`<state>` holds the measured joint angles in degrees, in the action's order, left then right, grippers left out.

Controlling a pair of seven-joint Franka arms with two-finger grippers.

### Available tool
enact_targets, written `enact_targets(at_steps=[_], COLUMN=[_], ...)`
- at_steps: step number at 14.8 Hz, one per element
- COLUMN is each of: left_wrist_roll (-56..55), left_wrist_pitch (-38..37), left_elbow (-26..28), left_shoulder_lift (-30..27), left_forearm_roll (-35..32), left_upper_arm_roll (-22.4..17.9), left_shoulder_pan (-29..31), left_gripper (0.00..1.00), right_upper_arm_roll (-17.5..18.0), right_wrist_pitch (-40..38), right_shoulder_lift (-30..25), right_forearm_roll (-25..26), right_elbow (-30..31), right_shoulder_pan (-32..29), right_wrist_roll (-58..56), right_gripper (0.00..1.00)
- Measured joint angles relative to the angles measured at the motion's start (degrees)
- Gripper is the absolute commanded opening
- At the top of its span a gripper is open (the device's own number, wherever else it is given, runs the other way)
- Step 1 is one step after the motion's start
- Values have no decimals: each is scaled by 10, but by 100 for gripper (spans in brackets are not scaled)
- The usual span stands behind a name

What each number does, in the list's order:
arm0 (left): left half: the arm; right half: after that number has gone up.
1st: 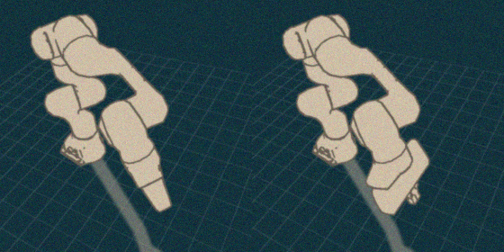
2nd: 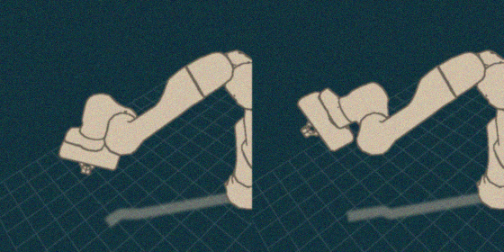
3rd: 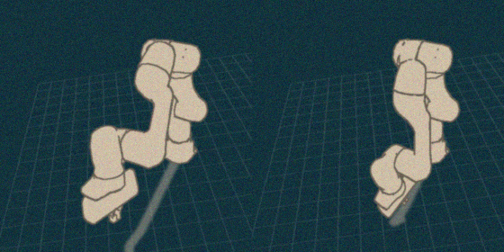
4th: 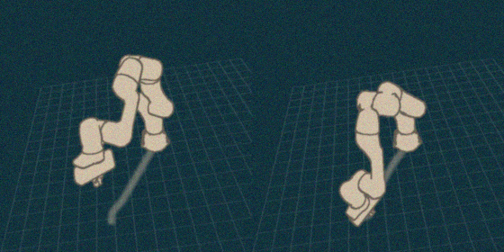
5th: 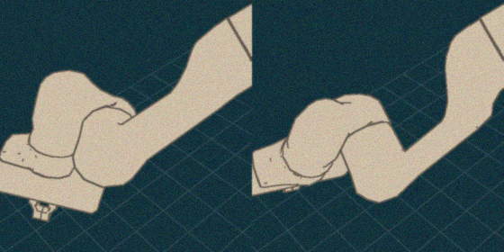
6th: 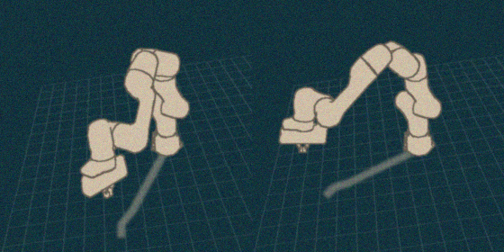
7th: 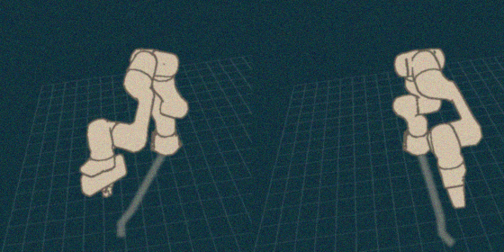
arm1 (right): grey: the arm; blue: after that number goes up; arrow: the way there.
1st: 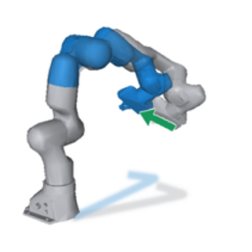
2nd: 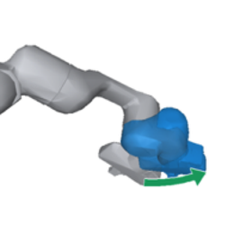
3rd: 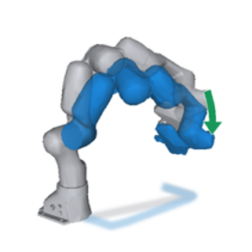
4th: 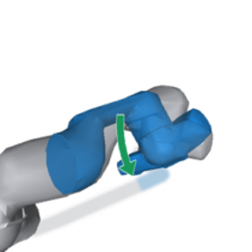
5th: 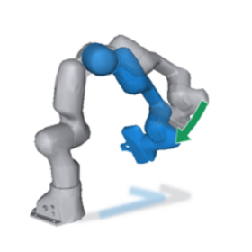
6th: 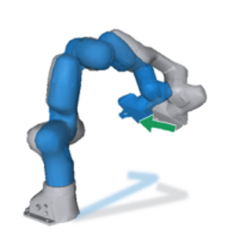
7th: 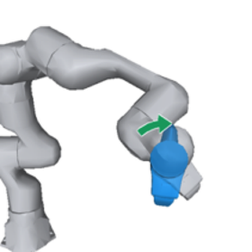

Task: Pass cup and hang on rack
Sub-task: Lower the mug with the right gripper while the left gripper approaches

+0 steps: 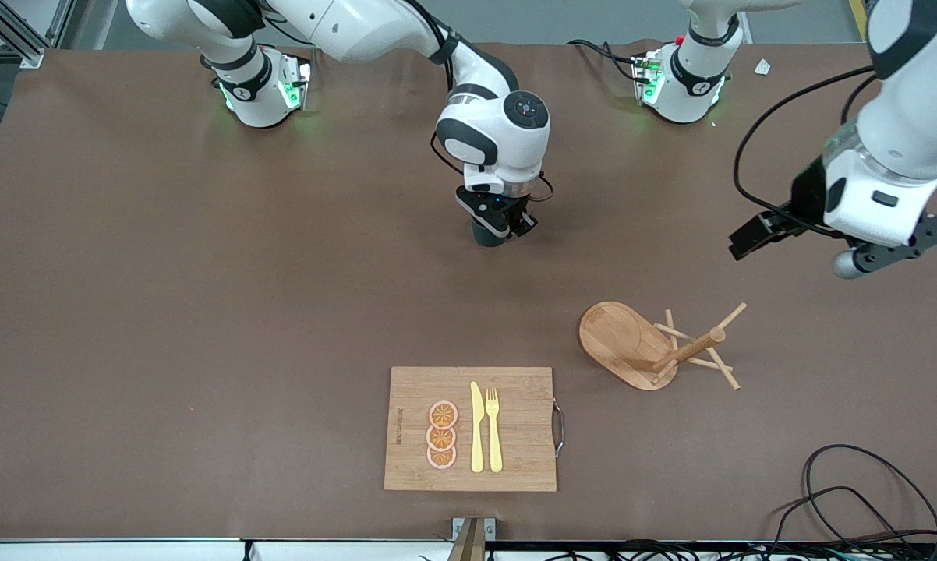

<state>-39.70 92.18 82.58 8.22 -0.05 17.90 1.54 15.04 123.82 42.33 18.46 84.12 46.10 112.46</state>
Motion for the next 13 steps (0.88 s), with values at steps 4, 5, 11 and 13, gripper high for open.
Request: enact_targets(at_steps=[4, 5, 11, 13], left_wrist_roll=[-78, -92, -158, -179], left_wrist_pitch=[0, 0, 1, 1], left_elbow=[1, 1, 4, 5], left_shoulder_lift=[0, 1, 4, 6], left_forearm_roll=[0, 0, -15, -21], left_upper_arm_roll=[43, 53, 72, 73], left_shoulder_pan=[-1, -1, -38, -54], left_gripper=[100, 100, 100, 100], right_upper_arm_roll=[0, 0, 0, 0], right_wrist_pitch=[0, 0, -25, -56], right_shoulder_lift=[0, 0, -1, -9], right_forearm_roll=[0, 0, 0, -6], right_elbow=[-2, -3, -25, -34], right_shoulder_pan=[0, 0, -4, -6], right_wrist_roll=[1, 1, -9, -34], right_gripper=[92, 92, 100, 100])
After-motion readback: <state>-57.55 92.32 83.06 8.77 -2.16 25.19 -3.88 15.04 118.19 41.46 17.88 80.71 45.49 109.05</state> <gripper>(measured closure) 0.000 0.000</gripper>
